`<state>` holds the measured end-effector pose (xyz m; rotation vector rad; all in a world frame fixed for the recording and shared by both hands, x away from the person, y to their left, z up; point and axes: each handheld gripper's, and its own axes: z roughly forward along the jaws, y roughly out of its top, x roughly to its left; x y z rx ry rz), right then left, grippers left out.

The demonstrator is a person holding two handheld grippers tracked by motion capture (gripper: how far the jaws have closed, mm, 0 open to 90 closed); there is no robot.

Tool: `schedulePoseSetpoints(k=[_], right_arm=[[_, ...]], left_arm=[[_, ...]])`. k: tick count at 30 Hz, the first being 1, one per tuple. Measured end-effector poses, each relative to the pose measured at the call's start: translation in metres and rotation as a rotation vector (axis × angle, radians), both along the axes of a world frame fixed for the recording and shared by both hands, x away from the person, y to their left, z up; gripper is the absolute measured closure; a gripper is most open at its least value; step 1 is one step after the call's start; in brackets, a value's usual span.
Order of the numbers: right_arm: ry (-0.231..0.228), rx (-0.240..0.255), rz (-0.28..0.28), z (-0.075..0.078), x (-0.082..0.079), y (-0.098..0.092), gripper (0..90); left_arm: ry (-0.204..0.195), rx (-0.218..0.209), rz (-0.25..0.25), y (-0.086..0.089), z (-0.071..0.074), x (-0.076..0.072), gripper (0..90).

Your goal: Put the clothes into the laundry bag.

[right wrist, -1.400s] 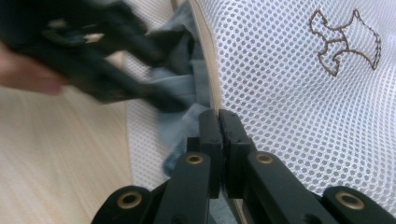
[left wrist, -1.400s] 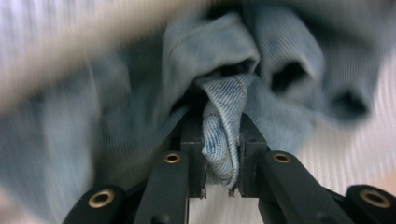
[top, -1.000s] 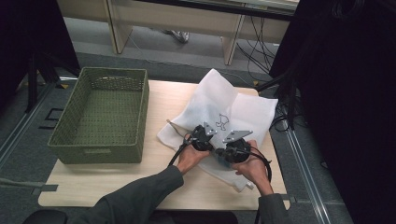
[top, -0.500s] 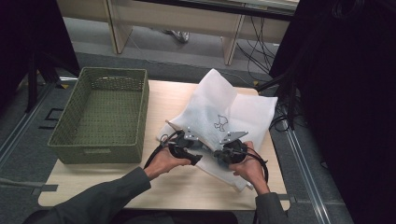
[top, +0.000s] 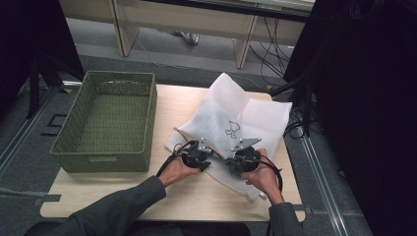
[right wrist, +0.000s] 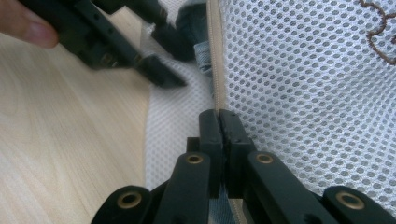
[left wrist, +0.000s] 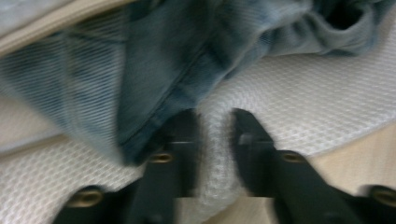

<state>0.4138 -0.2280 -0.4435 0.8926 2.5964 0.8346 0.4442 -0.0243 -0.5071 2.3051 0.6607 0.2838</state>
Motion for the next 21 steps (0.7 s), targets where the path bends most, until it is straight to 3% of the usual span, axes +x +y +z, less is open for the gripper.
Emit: schedulePoseSetpoints(k=[2,6,7,8,9,10,11,13,14,15,16,17,18,19,21], right_arm=[[-0.008,0.003,0.001,-0.002,0.001,0.002,89.9],[0.026,-0.003,-0.013,-0.006,-0.002,0.006,89.8],[0.020,-0.019,0.025,-0.006,0.001,0.006,89.8],[0.039,-0.007,-0.020,-0.008,-0.003,0.009,89.8],[0.020,-0.021,0.026,-0.009,0.000,0.008,89.8],[0.054,-0.015,-0.016,-0.011,-0.004,0.012,89.8],[0.031,-0.039,0.040,-0.014,-0.001,0.013,89.8],[0.022,-0.087,0.068,-0.020,-0.001,0.018,89.8],[0.039,-0.108,0.056,-0.021,-0.002,0.021,89.8],[0.025,-0.125,0.069,-0.021,-0.001,0.023,89.8],[0.034,-0.124,0.054,-0.021,0.000,0.024,89.8],[0.010,-0.136,0.065,-0.021,0.002,0.023,89.8],[0.005,-0.149,0.045,-0.022,0.003,0.024,89.8],[-0.019,-0.162,0.062,-0.023,0.009,0.022,89.8],[-0.015,-0.180,0.009,-0.023,0.012,0.022,89.8]], left_arm=[[-0.017,0.028,-0.024,-0.001,0.001,-0.004,83.3],[-0.007,0.010,-0.041,0.005,0.000,-0.015,86.0],[-0.005,0.007,-0.048,0.008,0.000,-0.019,86.2],[0.002,0.002,-0.045,0.010,0.000,-0.024,86.3],[-0.006,-0.008,-0.053,0.012,-0.001,-0.029,86.3],[0.005,-0.002,-0.064,0.015,0.000,-0.035,86.4],[0.002,0.002,-0.066,0.017,0.001,-0.039,86.4],[0.012,-0.008,-0.051,0.018,-0.001,-0.051,86.4],[0.016,0.001,-0.060,0.019,0.000,-0.055,86.4],[0.106,-0.053,0.060,0.015,-0.002,-0.070,86.5],[0.120,-0.067,0.069,0.015,-0.002,-0.072,86.4],[0.091,-0.054,0.055,0.017,-0.002,-0.072,86.4],[0.027,-0.021,-0.077,0.020,-0.002,-0.066,86.5],[0.034,-0.024,-0.071,0.019,-0.002,-0.069,86.4],[0.036,-0.035,-0.070,0.018,-0.002,-0.073,86.4]])
